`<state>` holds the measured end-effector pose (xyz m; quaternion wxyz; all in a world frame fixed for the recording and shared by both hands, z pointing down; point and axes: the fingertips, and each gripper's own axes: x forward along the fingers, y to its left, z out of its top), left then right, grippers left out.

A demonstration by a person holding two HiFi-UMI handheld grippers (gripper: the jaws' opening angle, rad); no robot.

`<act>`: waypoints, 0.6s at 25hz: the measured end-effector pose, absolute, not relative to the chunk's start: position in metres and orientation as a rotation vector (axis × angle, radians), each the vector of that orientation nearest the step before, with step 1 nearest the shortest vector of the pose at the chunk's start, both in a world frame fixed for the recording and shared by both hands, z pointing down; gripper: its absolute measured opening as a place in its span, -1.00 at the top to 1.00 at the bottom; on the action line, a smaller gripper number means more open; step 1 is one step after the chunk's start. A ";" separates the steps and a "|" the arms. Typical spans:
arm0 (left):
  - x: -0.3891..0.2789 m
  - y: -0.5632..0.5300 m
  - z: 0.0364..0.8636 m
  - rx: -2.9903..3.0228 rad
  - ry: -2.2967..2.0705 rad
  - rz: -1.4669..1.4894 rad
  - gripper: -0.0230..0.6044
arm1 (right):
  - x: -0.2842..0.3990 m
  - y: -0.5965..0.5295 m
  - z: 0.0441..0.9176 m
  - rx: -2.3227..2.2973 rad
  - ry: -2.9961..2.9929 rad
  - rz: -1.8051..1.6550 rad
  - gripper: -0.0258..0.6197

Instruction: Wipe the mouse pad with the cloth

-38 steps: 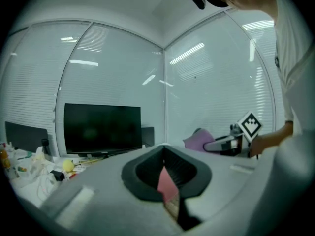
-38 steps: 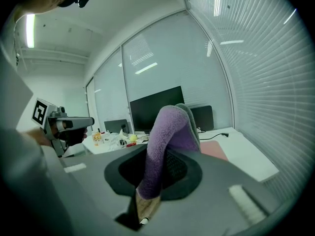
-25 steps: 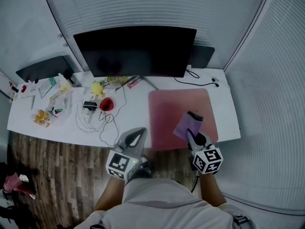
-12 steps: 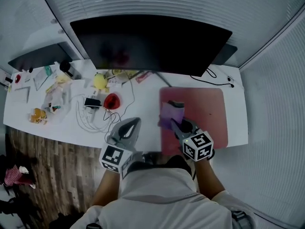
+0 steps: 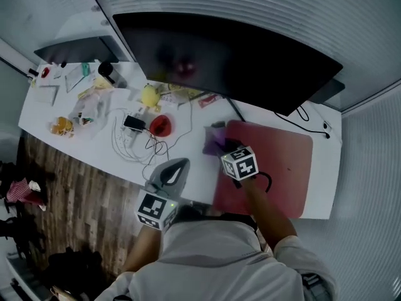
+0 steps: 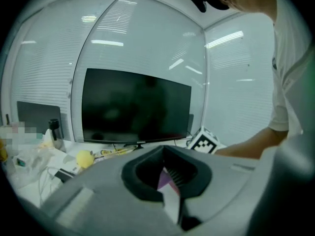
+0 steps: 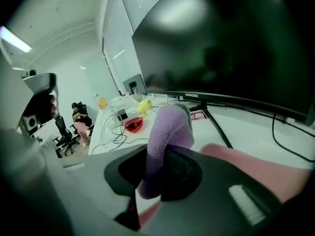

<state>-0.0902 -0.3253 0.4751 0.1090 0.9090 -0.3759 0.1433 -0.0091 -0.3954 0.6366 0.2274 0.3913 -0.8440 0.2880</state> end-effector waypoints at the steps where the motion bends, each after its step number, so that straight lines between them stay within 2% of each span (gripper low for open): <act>1: -0.085 -0.324 0.474 2.672 -1.117 0.423 0.92 | -0.005 -0.401 0.646 1.071 -2.313 0.823 0.74; 15: 0.005 -0.307 0.488 2.676 -1.091 0.442 0.92 | 0.094 -0.403 0.709 1.234 -2.151 0.978 0.74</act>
